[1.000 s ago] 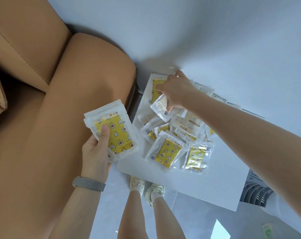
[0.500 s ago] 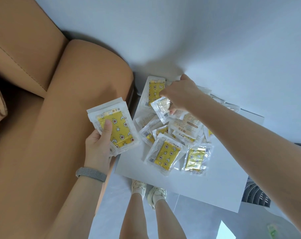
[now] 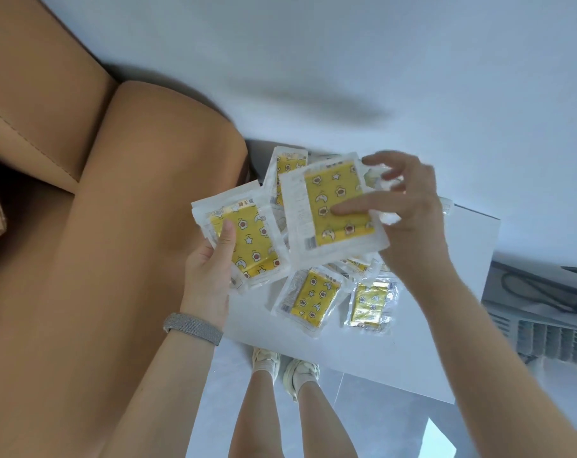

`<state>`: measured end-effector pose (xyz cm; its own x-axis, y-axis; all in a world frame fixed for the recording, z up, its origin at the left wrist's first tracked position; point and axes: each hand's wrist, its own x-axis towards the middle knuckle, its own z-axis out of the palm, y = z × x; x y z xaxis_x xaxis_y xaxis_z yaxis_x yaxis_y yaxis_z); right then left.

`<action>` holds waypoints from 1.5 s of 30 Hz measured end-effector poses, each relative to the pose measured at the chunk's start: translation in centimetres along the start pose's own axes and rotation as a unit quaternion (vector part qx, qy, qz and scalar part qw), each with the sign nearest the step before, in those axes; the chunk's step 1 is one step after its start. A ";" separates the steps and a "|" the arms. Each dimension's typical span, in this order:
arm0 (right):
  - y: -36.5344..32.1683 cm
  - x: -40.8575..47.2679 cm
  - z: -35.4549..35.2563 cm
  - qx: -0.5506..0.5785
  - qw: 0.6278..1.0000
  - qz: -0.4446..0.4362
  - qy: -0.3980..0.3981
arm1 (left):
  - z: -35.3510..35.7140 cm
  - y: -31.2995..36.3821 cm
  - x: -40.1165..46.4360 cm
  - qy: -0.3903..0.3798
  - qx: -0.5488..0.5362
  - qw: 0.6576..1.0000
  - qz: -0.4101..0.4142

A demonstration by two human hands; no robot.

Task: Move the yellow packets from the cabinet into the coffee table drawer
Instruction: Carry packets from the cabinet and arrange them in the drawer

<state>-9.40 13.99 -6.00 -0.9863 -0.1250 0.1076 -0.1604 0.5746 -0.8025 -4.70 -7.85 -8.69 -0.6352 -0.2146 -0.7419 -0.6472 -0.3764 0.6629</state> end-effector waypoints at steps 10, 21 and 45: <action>-2.5 -6.8 3.4 0.120 0.988 0.097 0.005 | 3.8 0.4 -2.7 -0.085 -0.009 0.994 -0.061; -6.6 -9.0 -2.4 0.318 0.890 0.326 0.002 | 6.3 0.4 -9.0 -0.136 0.074 0.987 0.040; -27.0 -21.4 -4.0 0.486 0.745 0.405 -0.213 | -8.8 1.6 -35.0 0.099 0.033 0.977 0.184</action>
<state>15.87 4.41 15.75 -0.6097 -0.4205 -0.6719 0.7879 -0.2290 -0.5717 20.17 -8.88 17.45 -0.7397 -0.4973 -0.4534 -0.4207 -0.1841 0.8883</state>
